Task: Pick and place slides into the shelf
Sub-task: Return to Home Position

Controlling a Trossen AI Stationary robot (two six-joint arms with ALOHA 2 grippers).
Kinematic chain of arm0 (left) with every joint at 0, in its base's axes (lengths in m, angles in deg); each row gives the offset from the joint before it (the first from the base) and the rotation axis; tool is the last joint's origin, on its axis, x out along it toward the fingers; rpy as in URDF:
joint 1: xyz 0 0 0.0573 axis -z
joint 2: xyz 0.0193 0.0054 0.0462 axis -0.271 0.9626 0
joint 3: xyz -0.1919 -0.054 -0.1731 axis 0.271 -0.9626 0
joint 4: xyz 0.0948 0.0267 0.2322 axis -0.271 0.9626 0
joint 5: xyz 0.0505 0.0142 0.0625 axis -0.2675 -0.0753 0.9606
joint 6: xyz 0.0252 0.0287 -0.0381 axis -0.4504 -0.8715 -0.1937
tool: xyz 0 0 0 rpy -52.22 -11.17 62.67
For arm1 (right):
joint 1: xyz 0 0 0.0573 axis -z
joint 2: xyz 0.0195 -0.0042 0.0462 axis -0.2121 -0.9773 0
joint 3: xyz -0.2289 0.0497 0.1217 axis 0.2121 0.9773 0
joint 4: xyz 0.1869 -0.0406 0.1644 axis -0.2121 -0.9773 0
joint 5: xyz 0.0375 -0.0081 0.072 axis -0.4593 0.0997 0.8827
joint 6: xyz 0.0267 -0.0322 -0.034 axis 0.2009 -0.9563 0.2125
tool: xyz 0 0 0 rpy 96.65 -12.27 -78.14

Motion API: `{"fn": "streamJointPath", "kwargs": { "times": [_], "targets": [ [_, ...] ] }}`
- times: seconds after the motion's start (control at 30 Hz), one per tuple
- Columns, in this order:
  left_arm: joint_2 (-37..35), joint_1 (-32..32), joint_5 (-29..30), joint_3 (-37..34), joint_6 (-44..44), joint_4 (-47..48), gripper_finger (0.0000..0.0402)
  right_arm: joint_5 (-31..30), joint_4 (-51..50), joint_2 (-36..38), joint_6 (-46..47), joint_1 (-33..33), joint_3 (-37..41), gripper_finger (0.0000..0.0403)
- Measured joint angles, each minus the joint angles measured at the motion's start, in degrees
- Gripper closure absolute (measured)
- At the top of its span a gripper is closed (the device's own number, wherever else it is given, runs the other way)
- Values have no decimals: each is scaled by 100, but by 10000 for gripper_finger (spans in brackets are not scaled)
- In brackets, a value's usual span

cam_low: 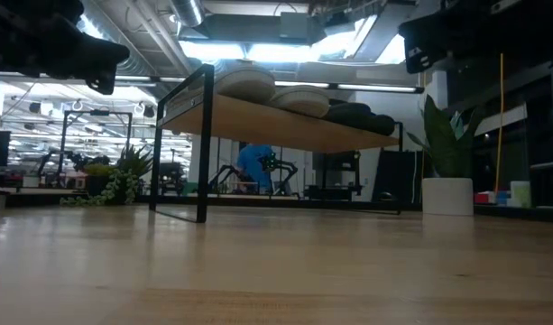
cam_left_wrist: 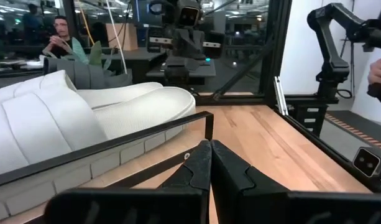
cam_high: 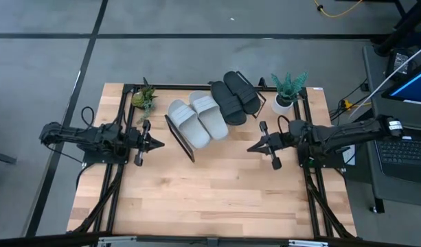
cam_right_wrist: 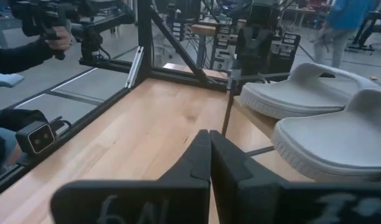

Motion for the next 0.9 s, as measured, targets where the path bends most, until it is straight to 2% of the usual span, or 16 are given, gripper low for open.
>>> {"fn": "streamJointPath", "kwargs": {
  "times": [0.2,0.5,0.67,0.9],
  "targets": [
    [0,-276,-232,-406,87,-409,401,288,-181,350,-193,469,0,401],
    [22,-463,-233,-407,170,-437,401,292,-849,933,-331,718,2,401],
    [24,-467,-171,-407,270,-343,401,233,-392,1010,-583,796,416,401],
    [24,-466,-35,-407,332,-344,401,195,206,1395,-305,928,1220,401]
  ]
}}
